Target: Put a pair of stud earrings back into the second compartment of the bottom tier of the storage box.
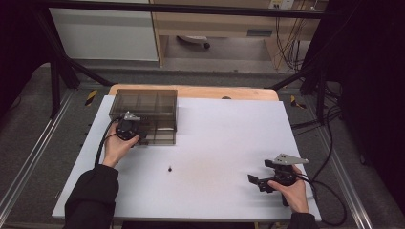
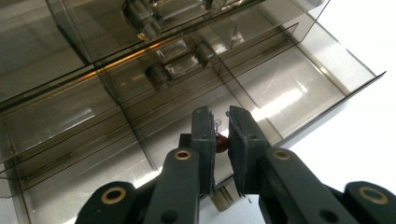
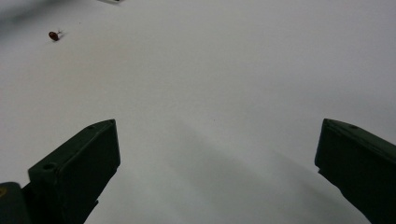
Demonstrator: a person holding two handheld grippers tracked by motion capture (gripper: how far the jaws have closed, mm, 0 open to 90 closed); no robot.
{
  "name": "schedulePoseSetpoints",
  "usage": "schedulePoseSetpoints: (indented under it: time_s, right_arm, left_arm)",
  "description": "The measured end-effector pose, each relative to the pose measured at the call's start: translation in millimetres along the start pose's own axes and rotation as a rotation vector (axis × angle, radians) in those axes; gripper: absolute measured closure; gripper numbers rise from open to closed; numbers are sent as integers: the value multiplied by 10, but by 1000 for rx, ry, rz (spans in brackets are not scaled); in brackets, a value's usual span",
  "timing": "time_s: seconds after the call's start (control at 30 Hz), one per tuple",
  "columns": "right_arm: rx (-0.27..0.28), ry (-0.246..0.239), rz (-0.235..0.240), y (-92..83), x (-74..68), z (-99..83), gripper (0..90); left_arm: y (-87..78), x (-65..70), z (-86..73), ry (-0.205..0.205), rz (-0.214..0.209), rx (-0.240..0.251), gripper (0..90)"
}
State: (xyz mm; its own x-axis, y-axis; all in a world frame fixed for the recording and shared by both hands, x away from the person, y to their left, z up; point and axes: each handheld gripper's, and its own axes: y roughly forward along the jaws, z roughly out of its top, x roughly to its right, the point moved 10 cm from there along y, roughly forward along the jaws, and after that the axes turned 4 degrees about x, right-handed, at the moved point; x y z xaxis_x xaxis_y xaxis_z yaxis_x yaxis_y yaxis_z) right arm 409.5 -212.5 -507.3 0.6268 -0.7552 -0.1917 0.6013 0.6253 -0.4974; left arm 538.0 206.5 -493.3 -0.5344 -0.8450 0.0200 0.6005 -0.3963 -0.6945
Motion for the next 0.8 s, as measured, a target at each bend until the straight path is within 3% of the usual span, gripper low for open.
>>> schedulePoseSetpoints:
  time_s: [0.17, 0.37, 0.8]
  right_arm:
    - [-2, -3, 0, 2, 1, -4, 7]
    - [0, -1, 0, -1, -1, -1, 7]
    - [0, -1, -1, 0, -1, -3, 6]
  left_arm:
    - [-14, -17, 10, -10, 6, 11, 760]
    - [-116, -7, 28, -20, 7, 24, 639]
    - [-425, 151, -26, -8, -30, 74, 363]
